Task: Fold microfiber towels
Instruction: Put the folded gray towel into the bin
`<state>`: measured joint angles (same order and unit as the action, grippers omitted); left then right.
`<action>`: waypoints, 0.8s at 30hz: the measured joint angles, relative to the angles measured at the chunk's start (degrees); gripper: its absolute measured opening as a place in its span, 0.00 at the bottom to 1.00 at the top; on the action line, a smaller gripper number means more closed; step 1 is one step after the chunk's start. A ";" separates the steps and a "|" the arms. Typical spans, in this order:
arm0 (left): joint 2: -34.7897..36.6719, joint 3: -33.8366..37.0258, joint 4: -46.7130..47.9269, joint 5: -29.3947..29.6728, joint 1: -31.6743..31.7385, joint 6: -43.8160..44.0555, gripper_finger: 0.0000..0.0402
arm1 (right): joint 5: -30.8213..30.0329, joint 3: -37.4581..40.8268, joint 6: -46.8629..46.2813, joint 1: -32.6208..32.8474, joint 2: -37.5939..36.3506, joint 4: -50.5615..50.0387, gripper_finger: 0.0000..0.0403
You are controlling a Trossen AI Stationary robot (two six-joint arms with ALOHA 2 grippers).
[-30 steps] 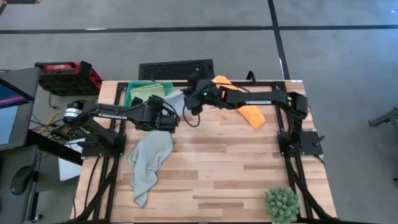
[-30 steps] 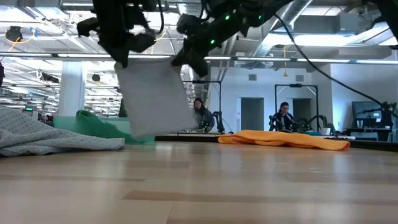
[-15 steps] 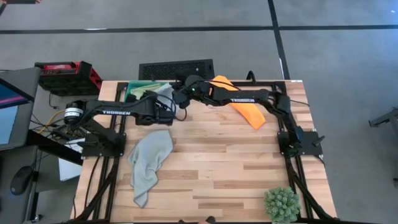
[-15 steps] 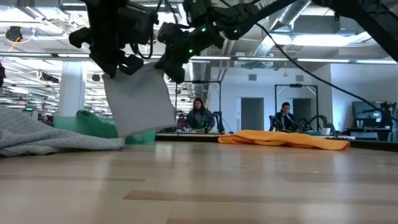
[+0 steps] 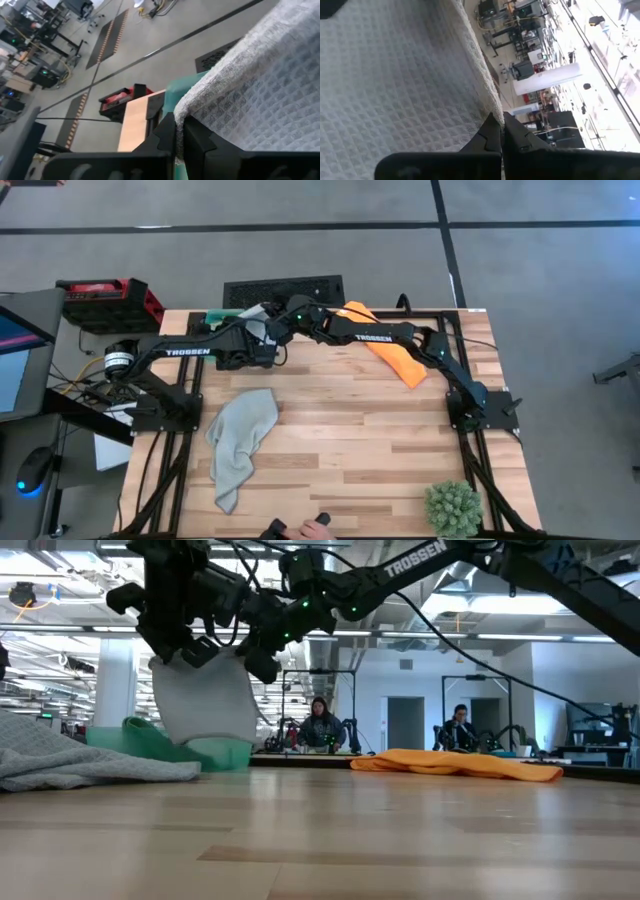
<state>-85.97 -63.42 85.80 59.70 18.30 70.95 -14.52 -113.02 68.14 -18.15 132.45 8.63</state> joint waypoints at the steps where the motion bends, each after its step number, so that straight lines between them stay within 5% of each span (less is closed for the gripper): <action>1: 0.00 -0.01 0.01 0.11 0.62 -0.37 0.01 | 0.38 -0.20 0.02 0.00 0.08 0.00 0.02; 24: -0.33 3.21 -8.48 0.56 5.70 -7.95 0.01 | 4.38 -0.26 0.10 -1.18 0.22 1.68 0.02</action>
<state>-86.30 -60.20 77.33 60.26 24.00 63.00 -10.15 -113.28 68.24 -19.33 132.68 10.31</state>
